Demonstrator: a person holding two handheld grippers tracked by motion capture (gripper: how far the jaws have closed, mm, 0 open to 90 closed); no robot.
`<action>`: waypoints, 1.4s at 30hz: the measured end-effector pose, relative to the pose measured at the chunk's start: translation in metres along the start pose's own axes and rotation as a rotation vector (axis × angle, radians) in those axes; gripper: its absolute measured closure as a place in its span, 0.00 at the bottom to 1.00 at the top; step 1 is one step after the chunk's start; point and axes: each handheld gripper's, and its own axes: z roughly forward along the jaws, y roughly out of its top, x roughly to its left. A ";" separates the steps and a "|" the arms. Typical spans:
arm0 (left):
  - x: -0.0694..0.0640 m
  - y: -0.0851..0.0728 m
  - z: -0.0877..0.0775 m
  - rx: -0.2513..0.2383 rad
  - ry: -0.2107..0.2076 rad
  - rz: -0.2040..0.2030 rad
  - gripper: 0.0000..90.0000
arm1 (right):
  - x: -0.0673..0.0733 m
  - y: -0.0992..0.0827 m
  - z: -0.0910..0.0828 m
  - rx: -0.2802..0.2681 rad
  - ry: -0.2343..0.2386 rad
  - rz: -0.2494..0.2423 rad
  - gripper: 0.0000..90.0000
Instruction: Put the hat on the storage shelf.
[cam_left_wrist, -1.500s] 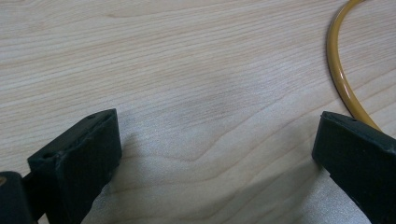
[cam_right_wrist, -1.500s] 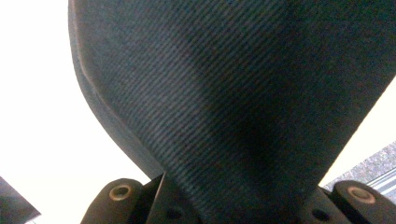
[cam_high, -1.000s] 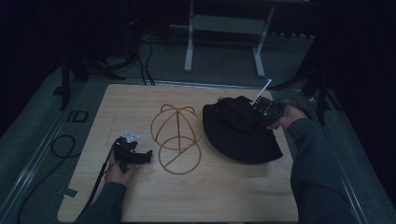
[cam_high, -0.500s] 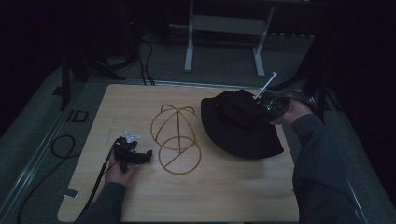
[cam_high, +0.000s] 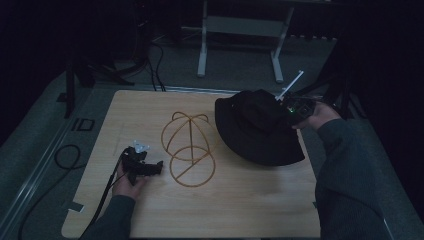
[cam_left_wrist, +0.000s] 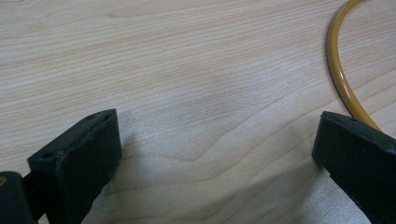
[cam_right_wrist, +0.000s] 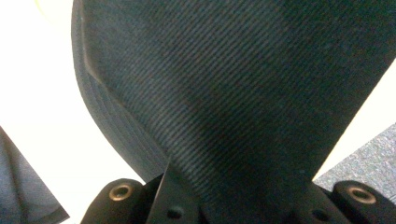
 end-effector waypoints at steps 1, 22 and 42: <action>0.000 0.000 0.000 0.000 0.000 0.000 0.02 | 0.000 0.000 -0.001 0.001 0.000 -0.002 0.96; 0.000 0.000 0.000 0.000 0.000 -0.001 0.02 | 0.001 0.003 -0.025 -0.034 -0.002 -0.021 0.96; 0.000 0.000 0.000 0.001 0.000 0.001 0.02 | 0.004 0.005 -0.046 -0.068 0.012 -0.049 0.96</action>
